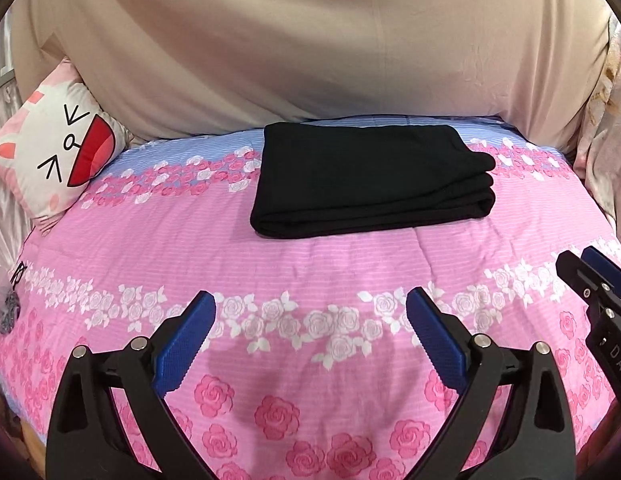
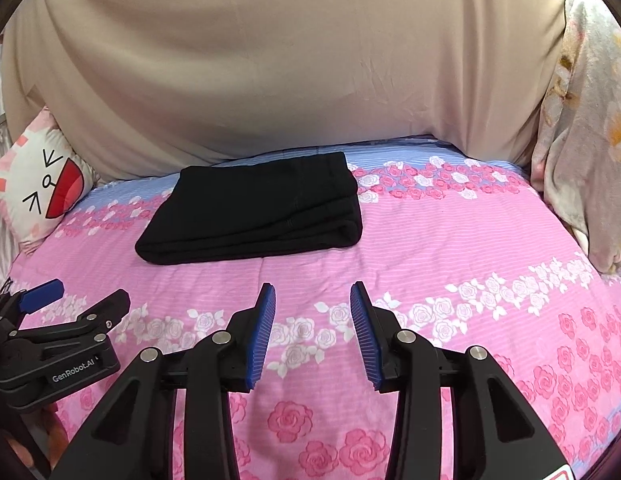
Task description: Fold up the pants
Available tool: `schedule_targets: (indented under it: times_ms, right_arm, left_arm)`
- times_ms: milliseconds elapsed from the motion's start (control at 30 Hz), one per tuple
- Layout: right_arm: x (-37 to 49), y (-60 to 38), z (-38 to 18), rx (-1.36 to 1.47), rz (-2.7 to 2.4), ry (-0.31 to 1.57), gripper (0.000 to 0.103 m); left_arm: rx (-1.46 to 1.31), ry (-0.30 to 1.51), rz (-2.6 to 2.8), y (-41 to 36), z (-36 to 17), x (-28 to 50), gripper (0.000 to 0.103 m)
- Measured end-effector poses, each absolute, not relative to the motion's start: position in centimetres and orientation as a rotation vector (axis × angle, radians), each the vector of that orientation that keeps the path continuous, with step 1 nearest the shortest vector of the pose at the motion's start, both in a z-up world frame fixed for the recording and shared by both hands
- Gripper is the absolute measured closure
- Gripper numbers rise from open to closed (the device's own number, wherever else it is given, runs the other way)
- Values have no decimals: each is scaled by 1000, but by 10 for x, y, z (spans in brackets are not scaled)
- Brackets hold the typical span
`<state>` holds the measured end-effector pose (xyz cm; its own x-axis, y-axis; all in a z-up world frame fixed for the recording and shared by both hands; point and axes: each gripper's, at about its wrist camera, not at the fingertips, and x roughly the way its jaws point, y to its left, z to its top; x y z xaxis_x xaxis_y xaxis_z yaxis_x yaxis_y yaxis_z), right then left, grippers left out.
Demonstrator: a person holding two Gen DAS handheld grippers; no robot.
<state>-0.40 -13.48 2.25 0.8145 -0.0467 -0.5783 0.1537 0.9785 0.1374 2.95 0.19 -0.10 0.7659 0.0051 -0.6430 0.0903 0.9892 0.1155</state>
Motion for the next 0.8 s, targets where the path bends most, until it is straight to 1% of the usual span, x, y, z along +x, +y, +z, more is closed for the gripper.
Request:
schedule_targets:
  times_ms: [33,67,100,667,800]
  right_arm:
    - [-7,-133,23,178,-104,608,61]
    - [-8,-132,24,176,-103,605,56]
    - [-11,-130,25,173,-104,601,55]
    - [-32,-116,27,141,-109,600,54]
    - [-34,-115,28,140,-117,592,52]
  left_arm:
    - [141,696,-51,2,-1,27,9]
    - [140,693,-50,2,0,24,9]
    - [140,691,-51,3,0,21,9]
    - [180,680,-42,10,-1,-6,8]
    - [167,683,-46,12,1,-7,8]
